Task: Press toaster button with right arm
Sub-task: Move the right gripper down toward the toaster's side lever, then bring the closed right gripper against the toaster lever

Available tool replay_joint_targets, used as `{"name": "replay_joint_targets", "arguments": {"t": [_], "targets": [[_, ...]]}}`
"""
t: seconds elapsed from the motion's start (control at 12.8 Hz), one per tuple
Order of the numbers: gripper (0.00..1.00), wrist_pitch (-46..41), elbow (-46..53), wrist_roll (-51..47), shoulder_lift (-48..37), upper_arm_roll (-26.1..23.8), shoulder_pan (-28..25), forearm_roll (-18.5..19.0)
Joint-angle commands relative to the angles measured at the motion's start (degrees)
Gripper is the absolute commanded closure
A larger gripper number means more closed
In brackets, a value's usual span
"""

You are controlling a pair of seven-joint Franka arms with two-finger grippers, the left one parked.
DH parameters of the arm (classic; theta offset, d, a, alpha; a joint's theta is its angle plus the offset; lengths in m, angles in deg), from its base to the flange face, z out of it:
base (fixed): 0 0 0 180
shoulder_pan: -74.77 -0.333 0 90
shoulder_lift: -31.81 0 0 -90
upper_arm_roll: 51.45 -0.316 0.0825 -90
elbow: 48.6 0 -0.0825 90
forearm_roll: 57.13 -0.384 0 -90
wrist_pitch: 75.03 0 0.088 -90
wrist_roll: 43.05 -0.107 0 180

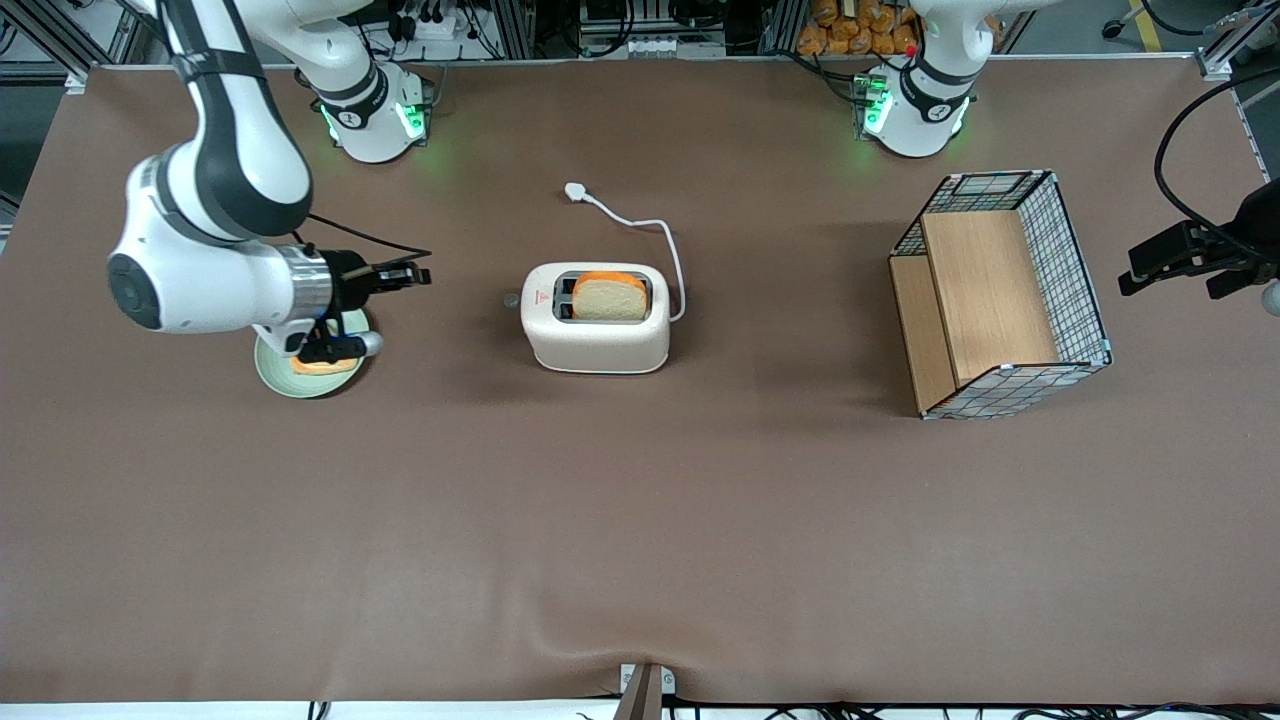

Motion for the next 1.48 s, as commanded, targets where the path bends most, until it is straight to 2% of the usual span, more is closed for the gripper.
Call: {"name": "replay_joint_targets", "arguments": {"t": [0.0,0.16,0.55,0.78,1.4], "targets": [[1.0,5.73,-4.3,2.58,-1.14,0.44,-1.94,-3.8],[1.0,9.86,-7.11,4.6,-1.13,0.52,-3.34,-8.18],[1.0,19.44,-12.73,12.23,-1.31,0.52,-6.68,-14.86],[1.0,20.69,-14.42,17.16,-0.96,0.53,-6.77,-19.7],[1.0,21.83,-14.86,18.93,1.5,0.53,-7.39,-23.75]]}}
